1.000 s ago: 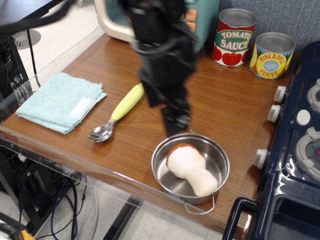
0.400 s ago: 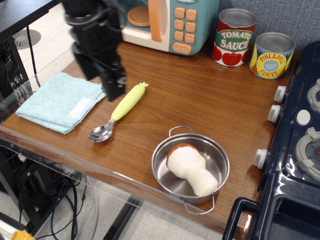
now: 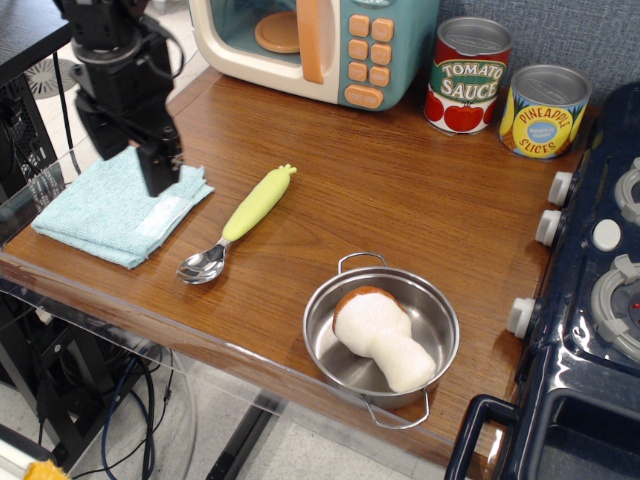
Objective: PICK UP THE WHITE TOWEL AND PUT ANOTHER SIDE OF THE TABLE
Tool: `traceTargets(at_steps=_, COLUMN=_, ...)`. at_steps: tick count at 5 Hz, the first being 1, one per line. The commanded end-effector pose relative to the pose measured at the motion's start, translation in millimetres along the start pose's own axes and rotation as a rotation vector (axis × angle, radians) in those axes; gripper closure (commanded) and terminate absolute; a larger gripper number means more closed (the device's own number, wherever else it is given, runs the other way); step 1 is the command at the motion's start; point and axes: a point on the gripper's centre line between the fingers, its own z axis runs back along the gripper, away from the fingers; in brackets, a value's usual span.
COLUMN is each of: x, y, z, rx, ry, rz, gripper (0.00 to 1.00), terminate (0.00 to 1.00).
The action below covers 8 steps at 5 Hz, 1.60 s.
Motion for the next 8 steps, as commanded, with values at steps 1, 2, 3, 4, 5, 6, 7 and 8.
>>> traceTargets(at_steps=1, x=-14, y=30, z=-26, rx=0.056, ry=0.062, rz=0.067, gripper=0.0, terminate=0.0)
traceTargets(at_steps=2, x=-18, y=26, z=-41, rx=0.034, ry=0.082, rz=0.055, gripper=0.0, terminate=0.0)
traceTargets(at_steps=3, x=-14, y=22, z=-47, rx=0.021, ry=0.097, rz=0.044, gripper=0.0, terminate=0.0)
traceTargets(at_steps=4, x=-2, y=18, z=-50, rx=-0.014, ry=0.077, rz=0.047, gripper=0.0, terminate=0.0)
traceTargets(at_steps=5, x=11, y=16, z=-55, rx=-0.024, ry=0.072, rz=0.041, gripper=0.0, terminate=0.0)
traceTargets(at_steps=6, x=35, y=16, z=-60, rx=-0.034, ry=0.057, rz=0.027, gripper=0.0, terminate=0.0)
traceTargets(at_steps=7, x=66, y=14, z=-60, rx=-0.051, ry=0.017, rz=0.005, gripper=0.0, terminate=0.0)
traceTargets(at_steps=8, x=95, y=12, z=-60, rx=-0.075, ry=-0.02, rz=-0.005, gripper=0.0, terminate=0.0)
